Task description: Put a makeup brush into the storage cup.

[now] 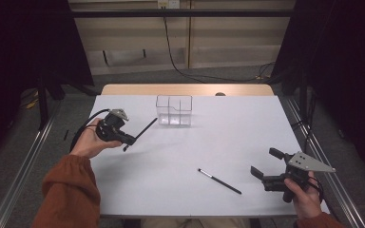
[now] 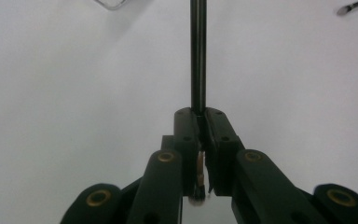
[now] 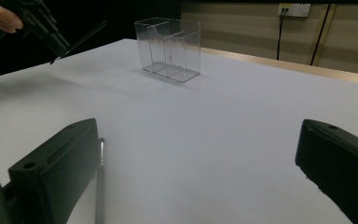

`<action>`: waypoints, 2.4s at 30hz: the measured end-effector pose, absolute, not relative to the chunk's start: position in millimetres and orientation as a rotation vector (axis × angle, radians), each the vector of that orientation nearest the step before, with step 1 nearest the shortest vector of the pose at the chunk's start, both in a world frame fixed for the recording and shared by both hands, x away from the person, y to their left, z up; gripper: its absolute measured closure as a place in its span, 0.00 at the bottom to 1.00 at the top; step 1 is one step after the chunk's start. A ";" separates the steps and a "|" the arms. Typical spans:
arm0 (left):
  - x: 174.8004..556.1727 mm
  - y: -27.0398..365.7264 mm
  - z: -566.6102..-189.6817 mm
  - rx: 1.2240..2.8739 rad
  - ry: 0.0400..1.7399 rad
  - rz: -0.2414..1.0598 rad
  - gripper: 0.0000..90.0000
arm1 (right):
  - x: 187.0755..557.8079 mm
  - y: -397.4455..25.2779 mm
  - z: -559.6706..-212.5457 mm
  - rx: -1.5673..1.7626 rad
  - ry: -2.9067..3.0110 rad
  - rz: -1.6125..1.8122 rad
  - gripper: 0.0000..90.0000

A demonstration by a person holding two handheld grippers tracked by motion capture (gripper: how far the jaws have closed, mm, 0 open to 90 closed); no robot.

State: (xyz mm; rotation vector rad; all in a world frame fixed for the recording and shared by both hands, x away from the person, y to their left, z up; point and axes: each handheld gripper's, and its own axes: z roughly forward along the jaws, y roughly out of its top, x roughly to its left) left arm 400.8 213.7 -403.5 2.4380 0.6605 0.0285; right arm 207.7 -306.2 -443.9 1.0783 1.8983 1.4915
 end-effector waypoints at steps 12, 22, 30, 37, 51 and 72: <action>389.1 225.8 -403.4 2.237 0.662 0.135 0.94 | 207.6 -306.2 -443.8 1.077 1.895 1.491 0.00; 382.9 237.0 -396.7 2.016 0.705 0.200 0.94 | 207.4 -306.3 -443.7 1.080 1.891 1.494 0.00; 377.1 238.1 -399.0 1.960 0.711 0.229 0.94 | 207.4 -306.2 -443.6 1.080 1.890 1.495 0.00; 363.1 226.9 -404.1 1.943 0.675 0.207 0.94 | 207.6 -306.4 -443.6 1.079 1.891 1.497 0.00; 340.2 198.5 -404.8 1.981 0.597 0.124 0.94 | 207.6 -305.2 -442.8 1.065 1.894 1.502 0.00; 327.0 154.3 -400.5 2.054 0.471 -0.014 0.94 | 207.7 -305.1 -443.2 1.057 1.900 1.502 0.00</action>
